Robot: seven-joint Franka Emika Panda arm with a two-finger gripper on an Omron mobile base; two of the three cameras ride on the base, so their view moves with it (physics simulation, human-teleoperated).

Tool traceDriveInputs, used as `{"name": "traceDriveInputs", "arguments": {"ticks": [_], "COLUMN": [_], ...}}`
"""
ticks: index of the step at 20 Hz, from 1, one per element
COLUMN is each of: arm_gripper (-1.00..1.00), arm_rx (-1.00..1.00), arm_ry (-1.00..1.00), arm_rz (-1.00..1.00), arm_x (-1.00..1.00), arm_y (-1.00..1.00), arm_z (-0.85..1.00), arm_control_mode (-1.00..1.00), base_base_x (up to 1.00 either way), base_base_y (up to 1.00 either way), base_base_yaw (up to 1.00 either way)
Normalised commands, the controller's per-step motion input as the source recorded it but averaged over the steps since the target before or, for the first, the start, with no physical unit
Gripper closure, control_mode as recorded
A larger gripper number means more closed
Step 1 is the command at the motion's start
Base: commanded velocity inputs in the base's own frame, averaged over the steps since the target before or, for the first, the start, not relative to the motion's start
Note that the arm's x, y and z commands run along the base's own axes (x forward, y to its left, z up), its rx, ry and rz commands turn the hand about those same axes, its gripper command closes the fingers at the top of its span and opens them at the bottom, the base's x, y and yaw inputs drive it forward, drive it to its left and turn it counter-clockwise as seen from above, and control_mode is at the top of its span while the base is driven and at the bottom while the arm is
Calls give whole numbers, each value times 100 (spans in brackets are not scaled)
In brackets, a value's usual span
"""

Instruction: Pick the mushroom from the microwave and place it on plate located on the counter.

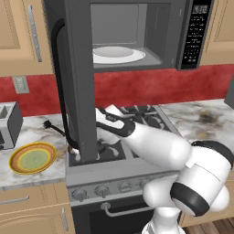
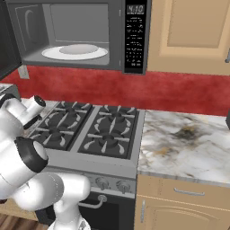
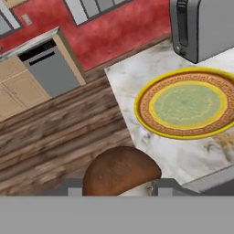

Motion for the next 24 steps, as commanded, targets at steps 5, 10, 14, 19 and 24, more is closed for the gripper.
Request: {"name": "traceDriveInputs", "arguments": {"ticks": [5, 10, 14, 19, 24], "arm_gripper": [100, 100, 100, 100, 100], "arm_rx": [0, 0, 0, 0, 0], "arm_ry": [0, 0, 0, 0, 0], "arm_rz": [9, 9, 9, 6, 0], "arm_x": [0, 8, 1, 13, 33], "arm_y": [41, 29, 11, 26, 22], "arm_z": [-14, -13, -11, -9, -16], "arm_control_mode": [-100, -100, -100, -100, -100], "base_base_x": [0, 0, 0, 0, 0], "base_base_y": [0, 0, 0, 0, 0], "base_base_yaw": [0, 0, 0, 0, 0]}}
